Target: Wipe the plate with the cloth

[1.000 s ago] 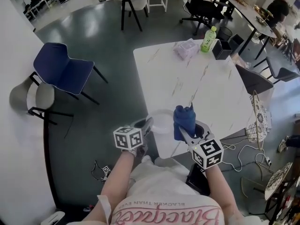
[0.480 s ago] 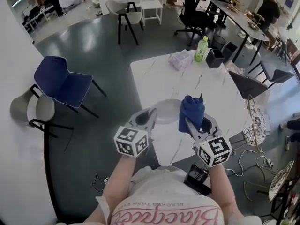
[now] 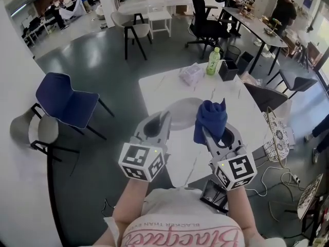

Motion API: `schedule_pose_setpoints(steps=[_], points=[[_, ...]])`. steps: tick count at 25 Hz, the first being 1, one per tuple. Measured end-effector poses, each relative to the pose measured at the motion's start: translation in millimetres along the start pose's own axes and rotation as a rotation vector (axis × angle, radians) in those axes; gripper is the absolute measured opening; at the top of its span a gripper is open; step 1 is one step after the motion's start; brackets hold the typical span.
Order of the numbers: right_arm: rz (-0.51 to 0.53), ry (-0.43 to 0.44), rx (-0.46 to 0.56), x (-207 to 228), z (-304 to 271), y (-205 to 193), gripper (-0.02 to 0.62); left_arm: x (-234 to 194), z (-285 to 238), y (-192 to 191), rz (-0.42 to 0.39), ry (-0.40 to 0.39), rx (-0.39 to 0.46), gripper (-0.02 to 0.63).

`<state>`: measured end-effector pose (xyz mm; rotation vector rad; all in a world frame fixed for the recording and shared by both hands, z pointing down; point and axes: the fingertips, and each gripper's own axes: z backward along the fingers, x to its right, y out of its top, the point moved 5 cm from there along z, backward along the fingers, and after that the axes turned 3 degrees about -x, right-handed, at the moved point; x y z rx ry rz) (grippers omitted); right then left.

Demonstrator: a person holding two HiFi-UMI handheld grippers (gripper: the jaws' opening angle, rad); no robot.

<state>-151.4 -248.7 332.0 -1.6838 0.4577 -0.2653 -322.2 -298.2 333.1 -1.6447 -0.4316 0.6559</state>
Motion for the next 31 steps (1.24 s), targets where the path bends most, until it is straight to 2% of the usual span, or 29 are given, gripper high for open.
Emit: schedule_pose_setpoints(steps=[7, 19, 31], points=[[-0.017, -0.005, 0.042, -6.6, 5.5, 11.7, 0.121, 12.6, 12.3, 24.8, -0.006, -0.017, 0.057, 0.023], [-0.049, -0.052, 0.016, -0.7, 14.0, 5.6, 0.121, 11.8, 15.6, 20.5, -0.013, 0.012, 0.036, 0.023], [-0.063, -0.050, 0.004, -4.6, 12.3, 1.9, 0.121, 3.8, 18.5, 16.8, -0.032, 0.027, 0.032, 0.023]])
